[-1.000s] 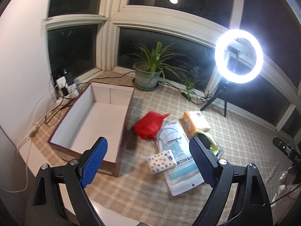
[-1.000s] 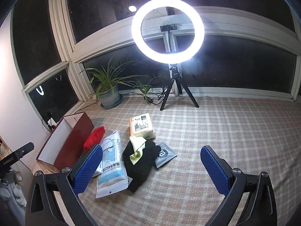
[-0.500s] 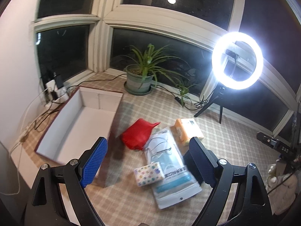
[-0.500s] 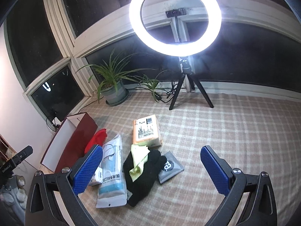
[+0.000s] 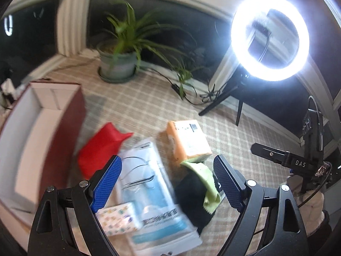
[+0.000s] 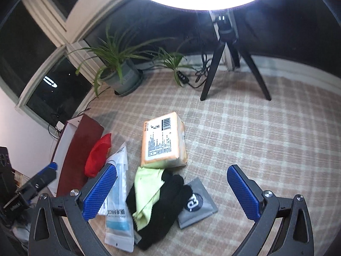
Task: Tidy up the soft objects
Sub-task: 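Move the right gripper toward the orange-and-white tissue pack, then close the right gripper on the orange-and-white tissue pack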
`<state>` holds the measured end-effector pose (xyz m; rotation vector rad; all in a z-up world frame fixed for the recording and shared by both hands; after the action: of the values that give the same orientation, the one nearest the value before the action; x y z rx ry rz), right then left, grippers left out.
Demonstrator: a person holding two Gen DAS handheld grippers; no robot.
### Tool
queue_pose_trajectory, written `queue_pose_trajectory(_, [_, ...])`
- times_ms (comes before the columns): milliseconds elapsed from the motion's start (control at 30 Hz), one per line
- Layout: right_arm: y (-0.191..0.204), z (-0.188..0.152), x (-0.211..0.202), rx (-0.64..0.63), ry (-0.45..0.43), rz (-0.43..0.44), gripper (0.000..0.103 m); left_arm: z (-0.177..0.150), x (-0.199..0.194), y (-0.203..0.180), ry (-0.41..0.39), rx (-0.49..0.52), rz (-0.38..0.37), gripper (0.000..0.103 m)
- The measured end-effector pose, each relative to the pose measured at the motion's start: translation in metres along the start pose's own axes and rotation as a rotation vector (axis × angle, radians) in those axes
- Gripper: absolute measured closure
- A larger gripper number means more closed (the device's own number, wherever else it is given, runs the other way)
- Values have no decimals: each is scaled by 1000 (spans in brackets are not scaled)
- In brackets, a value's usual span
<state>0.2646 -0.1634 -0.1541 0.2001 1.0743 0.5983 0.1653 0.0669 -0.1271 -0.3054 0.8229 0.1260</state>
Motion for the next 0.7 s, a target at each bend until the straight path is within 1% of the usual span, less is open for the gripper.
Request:
queue_pose_trajectory(100, [-9, 13, 23, 28, 49, 27, 1, 6, 32, -6, 57, -18, -31, 16])
queue_pose_trajectory(200, [-15, 23, 39, 46, 86, 45, 1, 10, 58, -12, 99, -21, -41, 18])
queue_pose_trajectory(267, [-18, 28, 51, 51, 109, 54, 4, 12, 76, -15, 136, -22, -55, 25])
queue_pose_trajectory(367, [-21, 32, 70, 75, 146, 70, 9, 13, 99, -20, 178, -30, -76, 26])
queue_pose_trajectory(400, [-23, 33, 75, 88, 157, 79, 11, 14, 106, -20, 192, -35, -78, 29])
queue_pose_trajectory(433, [-25, 34, 82, 109, 174, 94, 13, 15, 112, -20, 206, -39, -82, 38])
queue_pose_trajectory(467, [-27, 34, 86, 121, 184, 102, 15, 15, 119, -20, 224, -45, -87, 40])
queue_pose_trajectory(500, [-29, 35, 92, 135, 198, 110, 17, 14, 124, -19, 237, -51, -89, 41])
queue_pose_trajectory(567, [-30, 36, 100, 143, 214, 117, 27, 14, 133, -17, 255, -60, -87, 41])
queue_pose_trajectory(633, [-29, 38, 110, 139, 234, 121, 35, 14, 139, -15, 274, -72, -94, 41])
queue_pose_trajectory(667, [-28, 38, 114, 135, 243, 122, 38, 14, 143, -15, 280, -77, -101, 41])
queue_pose_trajectory(700, [-27, 39, 117, 132, 251, 123, 38, 15, 146, -15, 287, -80, -109, 41])
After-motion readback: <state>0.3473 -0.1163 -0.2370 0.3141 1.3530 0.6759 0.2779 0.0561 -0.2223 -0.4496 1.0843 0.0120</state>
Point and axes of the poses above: each gripper's, at about its wrist camera, not at the fingertips, and x roughly the way its jaws point, y to its left, z to its top, the point moved 3 cm from there along x, roughly the way its jaws point, and after that the axes turned 7 degrees about x, right-handed, at the moved point
